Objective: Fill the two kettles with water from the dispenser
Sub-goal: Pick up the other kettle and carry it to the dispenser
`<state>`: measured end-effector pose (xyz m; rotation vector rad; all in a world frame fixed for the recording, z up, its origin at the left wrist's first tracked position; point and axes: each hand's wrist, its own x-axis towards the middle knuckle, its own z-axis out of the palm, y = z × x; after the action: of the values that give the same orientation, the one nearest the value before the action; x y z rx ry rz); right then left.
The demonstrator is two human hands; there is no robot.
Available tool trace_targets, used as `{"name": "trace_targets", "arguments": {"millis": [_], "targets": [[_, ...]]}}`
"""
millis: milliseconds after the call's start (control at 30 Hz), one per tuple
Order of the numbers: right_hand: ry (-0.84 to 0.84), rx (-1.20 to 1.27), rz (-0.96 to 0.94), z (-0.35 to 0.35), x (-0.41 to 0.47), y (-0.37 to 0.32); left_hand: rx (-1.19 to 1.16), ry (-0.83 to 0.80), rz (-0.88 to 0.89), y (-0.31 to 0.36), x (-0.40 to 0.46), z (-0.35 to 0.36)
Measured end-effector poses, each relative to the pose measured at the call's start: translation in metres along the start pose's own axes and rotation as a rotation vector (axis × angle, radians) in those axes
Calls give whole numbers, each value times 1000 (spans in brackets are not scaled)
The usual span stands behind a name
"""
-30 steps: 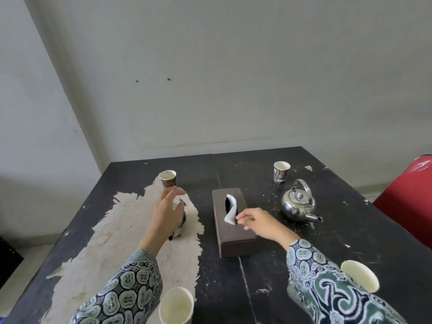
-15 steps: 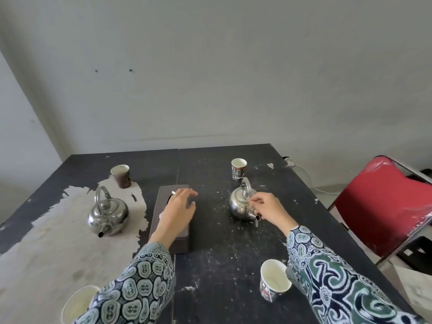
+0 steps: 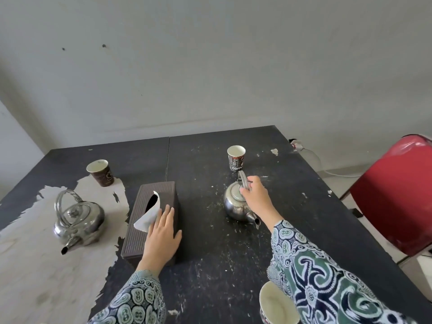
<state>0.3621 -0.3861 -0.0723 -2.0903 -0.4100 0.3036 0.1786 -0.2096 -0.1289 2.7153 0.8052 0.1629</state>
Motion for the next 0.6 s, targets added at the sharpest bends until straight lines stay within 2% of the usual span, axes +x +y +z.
{"name": "trace_targets", "arguments": {"millis": [67, 167, 333, 467, 600], "targets": [[0, -8, 0, 6, 7, 3, 118, 53, 28, -5, -3, 9], [32, 7, 8, 7, 13, 4, 147, 122, 36, -5, -4, 15], [-57, -26, -36, 5, 5, -1, 158, 90, 18, -2, -4, 13], [-142, -61, -93, 4, -14, -12, 25, -45, 29, -1, -3, -2], [-257, -75, -177, -2, -38, -41, -147, -28, 82, 9, -4, -30]]}}
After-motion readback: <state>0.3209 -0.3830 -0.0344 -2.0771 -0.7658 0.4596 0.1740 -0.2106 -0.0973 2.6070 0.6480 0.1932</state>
